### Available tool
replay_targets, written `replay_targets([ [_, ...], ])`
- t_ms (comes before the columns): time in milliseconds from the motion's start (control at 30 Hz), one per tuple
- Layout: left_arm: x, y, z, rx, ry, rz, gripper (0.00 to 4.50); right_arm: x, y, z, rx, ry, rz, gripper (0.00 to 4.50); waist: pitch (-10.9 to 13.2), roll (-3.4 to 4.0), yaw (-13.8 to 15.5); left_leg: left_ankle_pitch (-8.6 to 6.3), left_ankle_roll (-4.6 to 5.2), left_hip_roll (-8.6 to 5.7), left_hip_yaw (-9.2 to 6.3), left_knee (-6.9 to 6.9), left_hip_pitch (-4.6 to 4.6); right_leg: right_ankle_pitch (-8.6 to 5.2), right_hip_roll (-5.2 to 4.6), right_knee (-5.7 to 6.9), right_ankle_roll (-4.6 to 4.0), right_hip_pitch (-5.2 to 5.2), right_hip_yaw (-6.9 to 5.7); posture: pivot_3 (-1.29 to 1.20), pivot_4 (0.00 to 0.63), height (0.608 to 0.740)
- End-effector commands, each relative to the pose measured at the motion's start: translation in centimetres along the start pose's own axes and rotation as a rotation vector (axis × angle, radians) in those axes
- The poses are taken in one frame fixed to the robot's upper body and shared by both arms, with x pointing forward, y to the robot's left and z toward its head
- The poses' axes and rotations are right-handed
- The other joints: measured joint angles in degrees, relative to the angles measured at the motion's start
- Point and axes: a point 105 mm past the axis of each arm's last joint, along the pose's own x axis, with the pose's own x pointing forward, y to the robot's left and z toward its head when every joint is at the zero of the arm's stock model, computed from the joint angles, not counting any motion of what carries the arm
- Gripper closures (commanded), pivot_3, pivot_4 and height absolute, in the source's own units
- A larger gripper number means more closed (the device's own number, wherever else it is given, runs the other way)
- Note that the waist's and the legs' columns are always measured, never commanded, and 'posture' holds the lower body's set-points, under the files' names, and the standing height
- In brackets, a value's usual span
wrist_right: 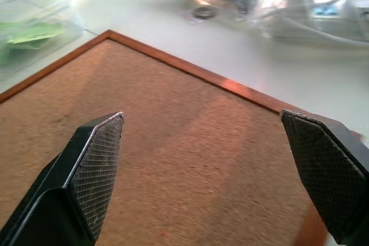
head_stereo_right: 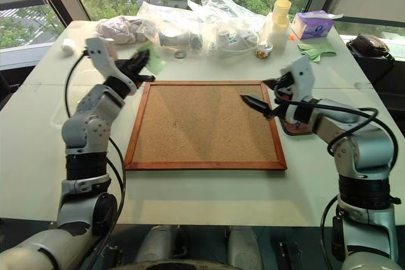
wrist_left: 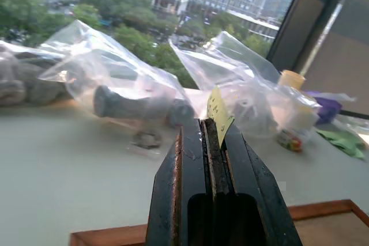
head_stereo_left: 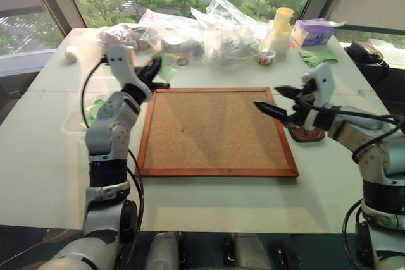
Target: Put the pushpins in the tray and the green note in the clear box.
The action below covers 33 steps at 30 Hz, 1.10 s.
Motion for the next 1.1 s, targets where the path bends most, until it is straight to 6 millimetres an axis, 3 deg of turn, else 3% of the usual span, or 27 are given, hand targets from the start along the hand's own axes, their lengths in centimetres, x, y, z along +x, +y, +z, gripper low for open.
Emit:
replay_targets([
  [33, -1.3, 3.6, 3.2, 0.067, -0.098, 0.214, 4.5, 1.1, 1.5, 1.2, -0.045, -0.035, 0.074, 0.04, 0.0, 0.0, 0.1, 0.0, 0.0, 0.0, 0.0, 0.0, 0.0, 0.0, 0.0, 0.01, 0.0, 0.0, 0.0, 0.0, 0.15, 0.74],
  [67, -2.2, 5.4, 3.5, 0.088, -0.102, 0.301, 4.5, 1.6, 2.0, 1.0, -0.05, -0.027, 0.102, 0.04, 0.0, 0.0, 0.1, 0.0, 0.0, 0.0, 0.0, 0.01, -0.01, 0.0, -0.01, 0.01, 0.0, 0.0, 0.0, 0.0, 0.15, 0.74],
  [167, -4.0, 8.4, 3.4, 0.115, -0.089, 0.443, 4.5, 2.3, 2.6, 0.7, -0.058, -0.016, 0.143, 0.04, 0.0, -0.01, 0.0, 0.0, 0.0, 0.0, 0.01, 0.01, 0.0, 0.0, 0.0, 0.01, 0.0, 0.0, -0.01, 0.0, 0.15, 0.74],
  [400, -7.2, 11.8, 0.1, 0.142, 0.023, 0.582, 4.5, 3.2, 2.8, 0.5, -0.077, -0.006, 0.183, 0.04, 0.0, -0.08, 0.2, 0.0, 0.0, 0.0, 0.11, 0.02, -0.03, 0.0, -0.01, 0.01, 0.0, 0.0, -0.04, 0.0, 0.15, 0.74],
  [433, -7.5, 12.2, -0.2, 0.138, 0.032, 0.598, 3.78, 3.2, 2.8, 0.5, -0.079, -0.006, 0.185, 0.0, 0.0, -0.09, 0.2, 0.0, -0.01, 0.0, 0.1, 0.02, -0.03, 0.0, -0.01, 0.01, 0.0, 0.01, -0.06, 0.0, 0.15, 0.74],
  [467, -7.8, 12.5, -0.5, 0.124, 0.038, 0.612, 3.48, 3.2, 2.8, 0.5, -0.08, -0.006, 0.186, 0.0, 0.1, -0.11, 0.1, 0.0, -0.01, 0.0, 0.1, 0.02, -0.03, 0.0, -0.01, 0.01, 0.0, 0.01, -0.05, 0.0, 0.15, 0.74],
  [567, -8.1, 12.7, -0.6, 0.1, 0.042, 0.62, 1.97, 3.3, 2.7, 0.4, -0.083, -0.004, 0.187, 0.0, 0.1, -0.13, 0.0, 0.0, -0.01, 0.0, 0.11, 0.02, -0.03, 0.0, -0.01, 0.01, 0.0, 0.0, -0.06, 0.0, 0.15, 0.74],
  [700, -7.7, 11.5, 0.3, 0.121, 0.025, 0.519, 0.1, 3.0, 2.4, -0.1, -0.085, 0.012, 0.175, 0.0, 0.1, -0.14, 0.0, 0.0, -0.01, 0.01, 0.12, 0.02, -0.02, 0.0, -0.01, 0.02, 0.0, 0.0, -0.06, 0.0, 0.15, 0.74],
  [800, -7.2, 10.0, 0.8, 0.121, 0.021, 0.415, 0.03, 2.6, 2.0, -0.7, -0.087, 0.028, 0.158, 0.0, 0.1, -0.18, 0.0, 0.0, -0.02, 0.01, 0.12, 0.02, -0.03, 0.0, -0.01, 0.02, 0.0, 0.0, -0.06, 0.0, 0.15, 0.74],
  [1100, -5.6, 1.0, 1.5, 0.041, 0.082, -0.108, 0.03, 0.6, 0.6, -1.6, -0.084, 0.064, 0.078, 0.0, 0.1, -0.2, 0.0, 0.0, -0.02, 0.01, 0.12, 0.02, -0.03, 0.0, -0.02, 0.02, 0.0, 0.0, -0.06, 0.0, 0.15, 0.74],
])
